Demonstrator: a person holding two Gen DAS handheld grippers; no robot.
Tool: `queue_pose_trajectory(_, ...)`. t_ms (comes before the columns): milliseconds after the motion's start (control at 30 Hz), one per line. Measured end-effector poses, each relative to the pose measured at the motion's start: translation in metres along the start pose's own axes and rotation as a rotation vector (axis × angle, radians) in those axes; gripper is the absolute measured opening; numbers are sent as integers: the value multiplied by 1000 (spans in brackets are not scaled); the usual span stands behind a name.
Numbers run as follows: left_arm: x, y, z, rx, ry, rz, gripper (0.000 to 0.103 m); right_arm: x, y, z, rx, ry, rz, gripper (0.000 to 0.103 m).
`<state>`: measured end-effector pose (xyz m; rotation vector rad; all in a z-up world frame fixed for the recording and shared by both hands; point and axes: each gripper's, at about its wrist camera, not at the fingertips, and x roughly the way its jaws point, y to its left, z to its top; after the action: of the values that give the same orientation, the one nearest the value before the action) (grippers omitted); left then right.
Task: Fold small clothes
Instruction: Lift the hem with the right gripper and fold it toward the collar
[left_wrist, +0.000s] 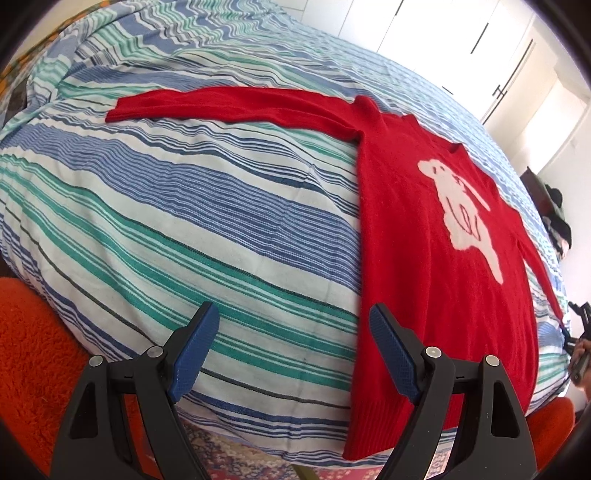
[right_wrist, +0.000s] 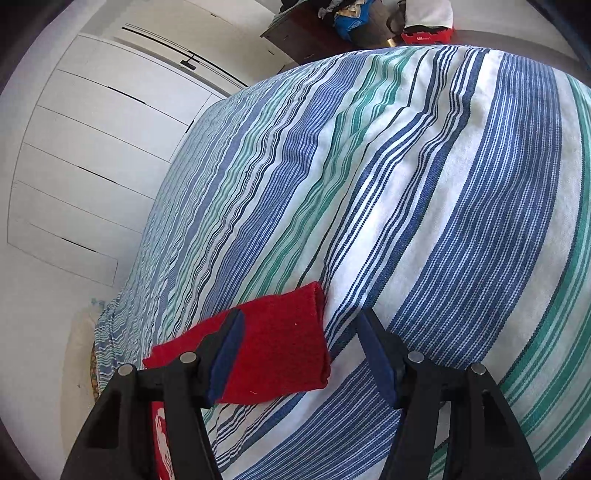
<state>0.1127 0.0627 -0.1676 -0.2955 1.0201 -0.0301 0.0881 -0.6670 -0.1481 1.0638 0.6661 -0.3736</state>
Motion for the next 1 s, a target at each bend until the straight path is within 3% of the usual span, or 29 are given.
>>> queue_pose_trajectory(67,2,-2,-1,10,4,10,85,11,4,-2,-20,37,15,59)
queue_pose_trajectory(167,4,-4,-2,22,9,21,85,25,4,-3,-31,59,-61,51)
queue_pose_trajectory(233,5,-4,-3,25,12,26,85,33,5,-2,-35,76,-73,51)
queue_pose_trajectory(300,7,-5,-3,29,14,31,86,39,10,1,-61,118,-73,38)
queue_pose_trajectory(333,7,-5,-3,31,15,32,86,40,9,0,-76,141,-82,13)
queue_pose_trajectory(367,7,-5,-3,32,15,32,86,40,11,1,-85,156,-79,9)
queue_pose_trajectory(467,6,-4,-3,27,13,22,86,31,25,0,-106,121,-46,8)
queue_pose_trajectory(600,6,-1,-2,13,13,4,86,13,69,1,-91,68,106,8)
queue_pose_trajectory(800,6,7,0,-31,18,-44,87,8,200,-10,-239,89,281,8)
queue_pose_trajectory(1000,6,17,4,-79,34,-113,87,30,325,-64,-407,152,358,8)
